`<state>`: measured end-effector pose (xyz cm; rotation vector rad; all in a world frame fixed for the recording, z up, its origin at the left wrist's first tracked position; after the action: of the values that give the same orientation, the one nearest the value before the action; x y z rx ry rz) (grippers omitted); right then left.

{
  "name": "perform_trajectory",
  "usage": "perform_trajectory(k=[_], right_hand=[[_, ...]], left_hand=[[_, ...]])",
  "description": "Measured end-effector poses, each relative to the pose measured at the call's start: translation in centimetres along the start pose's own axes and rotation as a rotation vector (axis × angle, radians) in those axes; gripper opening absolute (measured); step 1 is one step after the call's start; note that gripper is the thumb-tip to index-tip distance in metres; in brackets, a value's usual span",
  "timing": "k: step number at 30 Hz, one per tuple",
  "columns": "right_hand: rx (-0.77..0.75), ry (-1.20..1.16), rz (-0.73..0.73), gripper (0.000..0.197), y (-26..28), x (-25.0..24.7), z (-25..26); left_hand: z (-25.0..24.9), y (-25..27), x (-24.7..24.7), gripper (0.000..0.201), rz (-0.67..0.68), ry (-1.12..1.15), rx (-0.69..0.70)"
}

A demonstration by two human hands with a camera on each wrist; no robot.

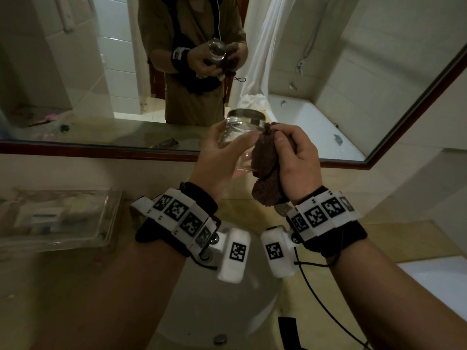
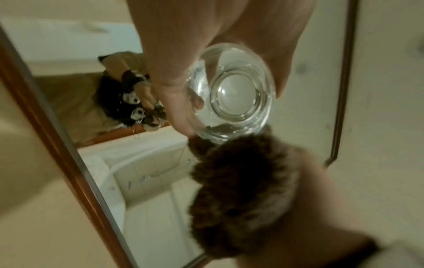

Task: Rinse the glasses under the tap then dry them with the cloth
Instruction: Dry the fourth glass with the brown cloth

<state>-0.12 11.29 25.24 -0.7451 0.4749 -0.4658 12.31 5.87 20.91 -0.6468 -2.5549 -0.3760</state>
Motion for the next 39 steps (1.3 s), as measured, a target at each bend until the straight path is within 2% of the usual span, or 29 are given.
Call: perform_trajectory(k=[2, 4, 8, 11, 14, 17, 21, 23, 25, 29, 31, 35, 39], right_hand=[[0.058, 0.012, 0.007, 0.015, -0.1, -0.2, -1.0], [0.080, 0.031, 0.017, 0.016, -0.3, -0.4, -1.4], [0.096, 0.039, 0.000, 0.021, 0.1, -0.6, -1.9], [0.082, 0.027, 0.010, 0.020, 0.4, -0.3, -1.7], [0.006, -0.002, 0.017, 0.019, 0.0, -0.3, -0.1], [-0.035, -0.033, 0.014, 0.019, -0.1, -0.6, 0.6], [0.039, 0.003, -0.019, 0.017, 0.0, -1.0, -1.0], [0.063, 0.032, -0.016, 0.016, -0.1, -1.1, -1.7], [0.084, 0.046, -0.018, 0.016, -0.1, -1.3, -2.1], [0.088, 0.050, -0.010, 0.016, 0.1, -1.1, -2.2], [0.054, 0.037, -0.003, 0.015, 0.1, -0.9, -1.4], [-0.032, -0.010, 0.019, 0.016, -0.4, -0.9, 0.3], [0.033, -0.006, 0.014, 0.017, -0.3, -0.9, -1.0]], left_hand=[[0.1, 0.0, 0.7, 0.047, 0.067, -0.006, -0.010], [0.0, -0.1, 0.6, 0.051, 0.029, -0.073, -0.004], [-0.3, -0.2, 0.5, 0.041, -0.024, -0.202, 0.010], [-0.1, -0.3, 0.6, 0.052, -0.056, -0.268, 0.005], [0.3, -0.4, -0.3, 0.063, -0.118, -0.170, -0.002], [0.7, -0.4, -0.5, 0.057, -0.082, -0.051, -0.016], [0.8, -0.1, 0.9, 0.048, 0.054, 0.018, 0.015], [0.6, -0.3, 1.6, 0.050, 0.112, -0.041, 0.020], [0.1, -0.4, 1.9, 0.042, 0.128, -0.141, 0.029], [-0.4, -0.2, 2.4, 0.040, 0.052, -0.298, 0.075], [-0.3, -0.3, 1.9, 0.044, 0.003, -0.253, 0.083], [0.3, -0.8, 0.3, 0.059, -0.040, -0.093, -0.018], [1.2, -0.8, 0.6, 0.053, -0.017, -0.003, -0.086]])
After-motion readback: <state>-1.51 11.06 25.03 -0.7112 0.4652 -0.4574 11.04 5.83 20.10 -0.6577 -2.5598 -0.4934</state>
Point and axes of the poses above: each hand's wrist, its own y-axis away from the middle knuckle, its own x-axis out of the palm, z = x × y, the point moved 8 cm from there along -y, towards the middle knuckle, and after that the axes turned 15 degrees about -x, right-handed, at the moved point
